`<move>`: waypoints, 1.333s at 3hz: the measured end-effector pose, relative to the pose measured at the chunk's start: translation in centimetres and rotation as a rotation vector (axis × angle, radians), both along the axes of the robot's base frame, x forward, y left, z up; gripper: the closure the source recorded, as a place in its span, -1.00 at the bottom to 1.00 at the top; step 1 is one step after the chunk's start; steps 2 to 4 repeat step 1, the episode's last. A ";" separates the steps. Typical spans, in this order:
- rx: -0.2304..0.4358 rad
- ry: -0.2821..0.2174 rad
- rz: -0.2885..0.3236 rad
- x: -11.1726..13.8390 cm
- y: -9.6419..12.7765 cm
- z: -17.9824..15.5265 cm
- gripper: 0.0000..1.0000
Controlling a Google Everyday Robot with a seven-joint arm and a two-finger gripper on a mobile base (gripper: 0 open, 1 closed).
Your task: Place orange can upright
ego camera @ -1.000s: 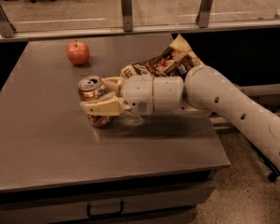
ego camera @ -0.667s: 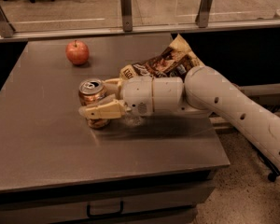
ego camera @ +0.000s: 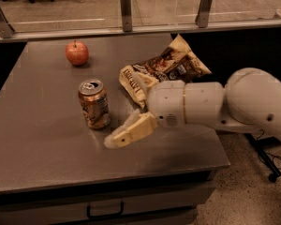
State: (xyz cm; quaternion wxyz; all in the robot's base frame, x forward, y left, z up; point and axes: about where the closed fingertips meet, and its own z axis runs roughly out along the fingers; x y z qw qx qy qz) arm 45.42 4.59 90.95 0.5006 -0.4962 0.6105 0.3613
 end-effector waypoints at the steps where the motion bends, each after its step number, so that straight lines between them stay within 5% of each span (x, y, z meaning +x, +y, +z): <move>1: -0.115 -0.003 -0.129 -2.9 -4.3 1.7 -1.00; 4: -0.115 -0.003 -0.129 -2.9 -4.3 1.7 -1.00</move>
Offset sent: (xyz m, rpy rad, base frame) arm 0.0000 0.0000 0.0000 0.0000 0.0000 0.0000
